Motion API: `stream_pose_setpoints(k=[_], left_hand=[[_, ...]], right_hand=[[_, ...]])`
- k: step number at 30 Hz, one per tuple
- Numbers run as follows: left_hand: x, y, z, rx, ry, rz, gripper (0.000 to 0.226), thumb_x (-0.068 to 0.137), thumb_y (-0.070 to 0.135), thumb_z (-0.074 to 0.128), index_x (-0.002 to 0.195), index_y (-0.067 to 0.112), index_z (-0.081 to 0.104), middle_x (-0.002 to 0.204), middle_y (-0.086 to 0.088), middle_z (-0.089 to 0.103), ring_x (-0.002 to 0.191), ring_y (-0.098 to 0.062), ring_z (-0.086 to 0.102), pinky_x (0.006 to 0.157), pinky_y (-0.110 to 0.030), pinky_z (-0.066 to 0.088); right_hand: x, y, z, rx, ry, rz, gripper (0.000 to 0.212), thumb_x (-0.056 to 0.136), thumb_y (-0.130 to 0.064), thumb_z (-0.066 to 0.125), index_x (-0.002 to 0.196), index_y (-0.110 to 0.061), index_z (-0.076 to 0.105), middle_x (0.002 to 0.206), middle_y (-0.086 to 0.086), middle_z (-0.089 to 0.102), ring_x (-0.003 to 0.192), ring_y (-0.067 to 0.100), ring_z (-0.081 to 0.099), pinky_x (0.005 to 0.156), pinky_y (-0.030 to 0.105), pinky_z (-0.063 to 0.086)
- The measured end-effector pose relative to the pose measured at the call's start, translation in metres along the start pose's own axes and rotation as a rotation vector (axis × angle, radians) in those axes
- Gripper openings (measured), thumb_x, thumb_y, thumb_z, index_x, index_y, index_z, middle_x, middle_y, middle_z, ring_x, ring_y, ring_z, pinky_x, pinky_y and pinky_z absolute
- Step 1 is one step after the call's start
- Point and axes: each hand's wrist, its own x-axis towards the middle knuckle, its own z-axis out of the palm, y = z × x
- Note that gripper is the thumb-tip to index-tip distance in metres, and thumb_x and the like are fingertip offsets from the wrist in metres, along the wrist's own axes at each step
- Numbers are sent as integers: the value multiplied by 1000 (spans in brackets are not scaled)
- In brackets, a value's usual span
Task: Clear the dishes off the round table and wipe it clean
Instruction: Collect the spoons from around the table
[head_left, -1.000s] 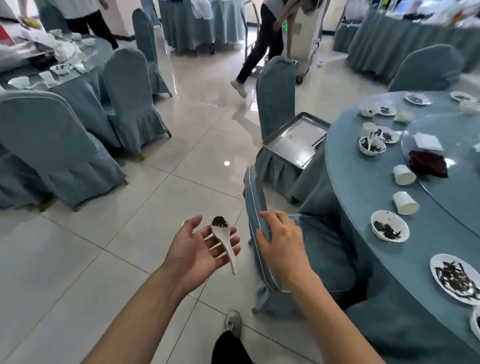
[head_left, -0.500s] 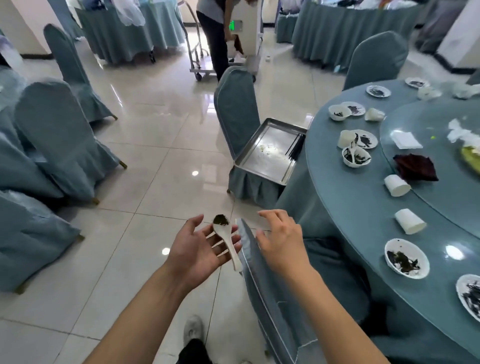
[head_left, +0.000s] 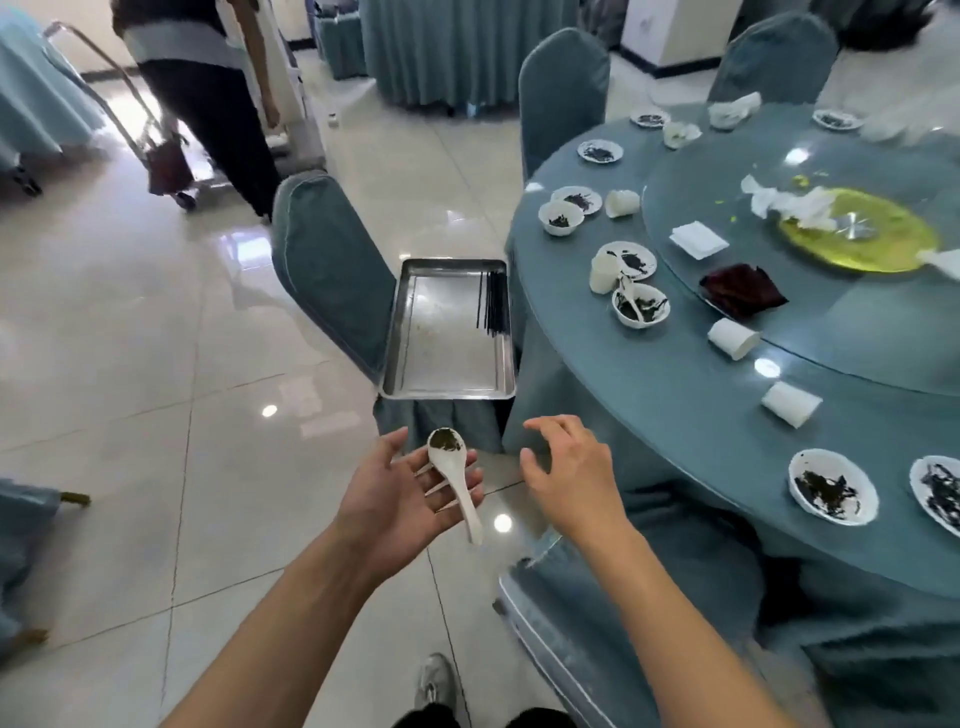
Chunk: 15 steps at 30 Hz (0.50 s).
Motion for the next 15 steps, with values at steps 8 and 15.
stream_pose_setpoints(k=[8, 15], left_hand=[[74, 69, 7, 114, -98, -118, 60, 102, 44, 43, 134, -5, 54, 129, -28, 64, 117, -42, 60, 107, -55, 46], [147, 112, 33, 209, -117, -196, 61, 102, 43, 40, 133, -7, 55, 129, -28, 65, 114, -41, 62, 100, -52, 50]], right_hand=[[54, -5, 19, -7, 75, 181, 33, 96, -33, 55, 129, -26, 58, 128, -5, 53, 110, 18, 53, 97, 35, 34], [125, 19, 27, -2, 136, 318, 33, 96, -35, 55, 127, -27, 59, 124, -5, 55, 111, 20, 55, 101, 41, 40]])
